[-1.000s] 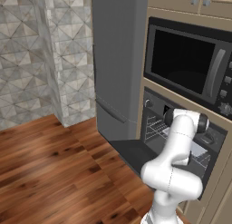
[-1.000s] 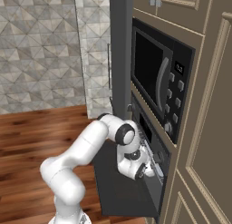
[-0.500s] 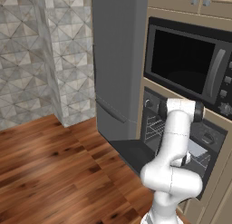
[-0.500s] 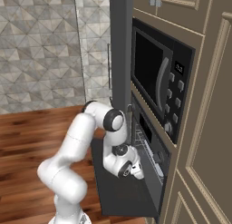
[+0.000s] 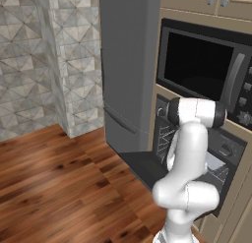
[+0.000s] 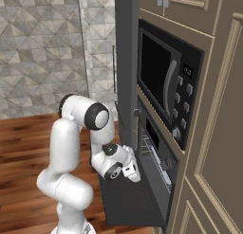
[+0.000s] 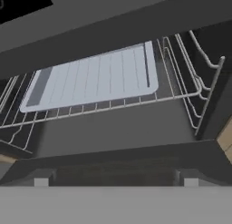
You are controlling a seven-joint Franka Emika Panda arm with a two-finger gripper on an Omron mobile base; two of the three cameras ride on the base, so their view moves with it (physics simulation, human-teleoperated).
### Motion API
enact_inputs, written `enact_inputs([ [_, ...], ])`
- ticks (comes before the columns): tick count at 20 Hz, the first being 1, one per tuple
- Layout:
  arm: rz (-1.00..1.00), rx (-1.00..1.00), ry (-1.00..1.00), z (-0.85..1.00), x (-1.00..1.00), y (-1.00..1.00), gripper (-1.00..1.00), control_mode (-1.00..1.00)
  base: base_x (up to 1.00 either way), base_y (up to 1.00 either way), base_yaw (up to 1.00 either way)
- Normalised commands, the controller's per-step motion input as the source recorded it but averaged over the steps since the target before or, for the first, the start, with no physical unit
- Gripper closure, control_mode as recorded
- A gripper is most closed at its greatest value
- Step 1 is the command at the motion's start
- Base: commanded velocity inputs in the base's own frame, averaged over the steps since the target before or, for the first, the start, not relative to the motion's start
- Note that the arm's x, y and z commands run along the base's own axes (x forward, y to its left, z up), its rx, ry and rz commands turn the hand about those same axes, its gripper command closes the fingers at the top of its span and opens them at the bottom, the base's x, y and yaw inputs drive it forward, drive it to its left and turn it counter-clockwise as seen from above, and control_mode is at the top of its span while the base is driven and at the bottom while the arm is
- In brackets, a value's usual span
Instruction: Take the baked cake out of the oven and place it on the plate for cooling. Then close the oven door.
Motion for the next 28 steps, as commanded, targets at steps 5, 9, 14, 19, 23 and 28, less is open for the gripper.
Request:
enact_inputs([
  [5, 0.0, -0.13, -0.04, 0.54, -0.58, 0.87, -1.0, -1.0, 0.0, 0.0, 0.0],
  [9, 0.0, -0.1, 0.0, 0.62, -0.5, 0.81, -1.0, -1.0, 0.0, 0.0, 0.0],
  [14, 0.0, -0.1, 0.01, 0.74, -0.51, 0.74, -1.0, -1.0, 0.0, 0.0, 0.0],
  [19, 0.0, -0.09, 0.04, 0.58, -0.75, 0.68, -1.0, -1.0, 0.0, 0.0, 0.0],
  [23, 0.0, -0.08, 0.07, 0.67, -0.6, 0.7, -1.0, -1.0, 0.0, 0.0, 0.0],
  [28, 0.0, -0.08, 0.04, 0.81, -0.54, 0.58, -1.0, -1.0, 0.0, 0.0, 0.0],
])
